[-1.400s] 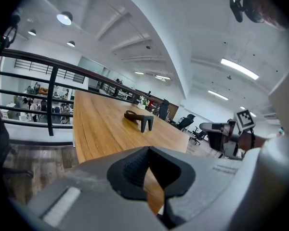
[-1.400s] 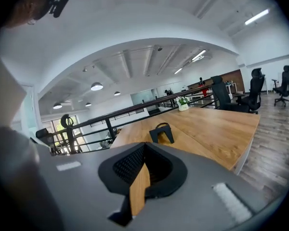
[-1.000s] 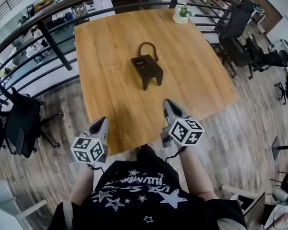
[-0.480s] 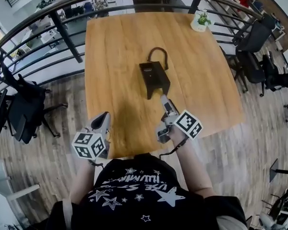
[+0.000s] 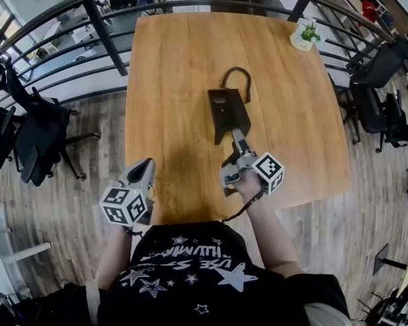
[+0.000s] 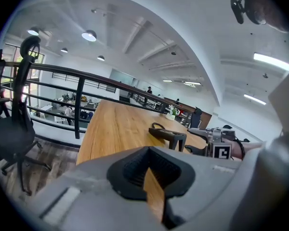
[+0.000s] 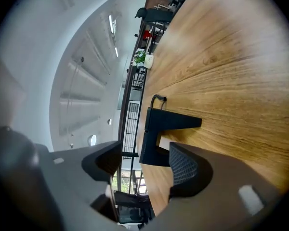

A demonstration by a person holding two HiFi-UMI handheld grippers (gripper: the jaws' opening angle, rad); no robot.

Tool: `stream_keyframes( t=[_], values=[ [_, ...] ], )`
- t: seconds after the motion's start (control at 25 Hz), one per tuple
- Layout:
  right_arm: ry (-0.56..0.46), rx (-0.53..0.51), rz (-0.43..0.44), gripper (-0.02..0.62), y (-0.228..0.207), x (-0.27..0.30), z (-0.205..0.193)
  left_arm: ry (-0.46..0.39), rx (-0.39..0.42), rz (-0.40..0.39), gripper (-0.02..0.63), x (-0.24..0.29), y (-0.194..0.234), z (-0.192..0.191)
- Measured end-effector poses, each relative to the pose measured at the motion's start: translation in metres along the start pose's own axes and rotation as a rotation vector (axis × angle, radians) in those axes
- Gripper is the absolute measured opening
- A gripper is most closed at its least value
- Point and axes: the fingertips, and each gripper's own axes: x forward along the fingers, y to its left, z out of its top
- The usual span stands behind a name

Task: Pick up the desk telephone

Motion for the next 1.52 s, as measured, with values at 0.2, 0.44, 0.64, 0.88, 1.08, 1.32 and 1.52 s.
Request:
stream_keyframes(
  t=[0.2,0.44,0.64,0.88,1.08,1.32,1.52],
  values=[
    [-0.002,0.049,0.007,0.347,-0.008,0.021,0.002,0.010,-0.015,0.022,0.002,0.008,0.000,-0.005],
    [-0.024,0.007,-0.002,0.323,-0.007,0.040,0.005,0.002,-0.009,0.058,0.002,0.019,0.003,0.001],
    [-0.026,-0.035,-0.013,0.284,-0.005,0.054,0.006,0.003,-0.010,0.087,0.002,0.024,0.008,0.004],
    [-0.049,-0.049,-0.069,0.293,-0.011,0.067,0.013,0.006,-0.021,0.112,0.002,0.024,0.013,0.002],
    [-0.074,-0.003,-0.139,0.260,-0.024,0.070,0.017,0.024,-0.031,0.139,0.002,0.021,0.013,-0.005],
    [-0.122,0.020,-0.145,0.242,-0.026,0.068,0.021,0.029,-0.050,0.173,0.002,0.013,0.015,-0.011],
    [-0.106,0.025,-0.121,0.205,-0.025,0.072,0.019,0.022,-0.058,0.204,0.002,0.007,0.017,-0.015]
  ],
)
